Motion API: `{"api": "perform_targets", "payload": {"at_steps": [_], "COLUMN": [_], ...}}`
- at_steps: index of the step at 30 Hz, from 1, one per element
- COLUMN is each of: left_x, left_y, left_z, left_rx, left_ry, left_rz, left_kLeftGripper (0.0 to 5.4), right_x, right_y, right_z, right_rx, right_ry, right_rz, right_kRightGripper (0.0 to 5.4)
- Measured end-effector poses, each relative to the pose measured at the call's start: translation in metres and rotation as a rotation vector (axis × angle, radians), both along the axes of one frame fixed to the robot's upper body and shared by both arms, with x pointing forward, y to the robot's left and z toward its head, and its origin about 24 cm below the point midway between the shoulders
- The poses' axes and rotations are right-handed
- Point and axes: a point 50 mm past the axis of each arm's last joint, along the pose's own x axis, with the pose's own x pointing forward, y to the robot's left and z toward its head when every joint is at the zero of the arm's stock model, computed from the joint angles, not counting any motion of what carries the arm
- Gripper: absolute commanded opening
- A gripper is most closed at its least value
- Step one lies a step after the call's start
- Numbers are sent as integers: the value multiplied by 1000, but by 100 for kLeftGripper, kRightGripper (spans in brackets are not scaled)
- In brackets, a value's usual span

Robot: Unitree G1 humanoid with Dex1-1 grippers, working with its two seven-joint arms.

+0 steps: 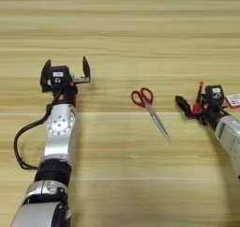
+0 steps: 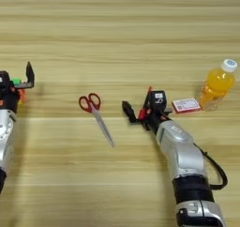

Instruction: Move the objects on the table

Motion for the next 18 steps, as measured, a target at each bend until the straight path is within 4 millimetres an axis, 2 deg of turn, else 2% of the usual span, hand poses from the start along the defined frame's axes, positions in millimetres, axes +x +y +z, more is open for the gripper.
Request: {"api": "perform_targets", "payload": {"at_steps": [13,18], "left_x": [0,0], "left_y": [1,1], "left_z": [0,1], "left_rx": [-2,-2], "left_ry": [-1,-2], "left_rz": [4,4], "left_kLeftGripper": [540,540], "right_x": [0,0], "right_y": [3,2], "right_z": [-1,-3], "right_rx": [1,-7], "right_ry": [12,26], "right_rz": [9,6], "right_kRightGripper": [539,481]}}
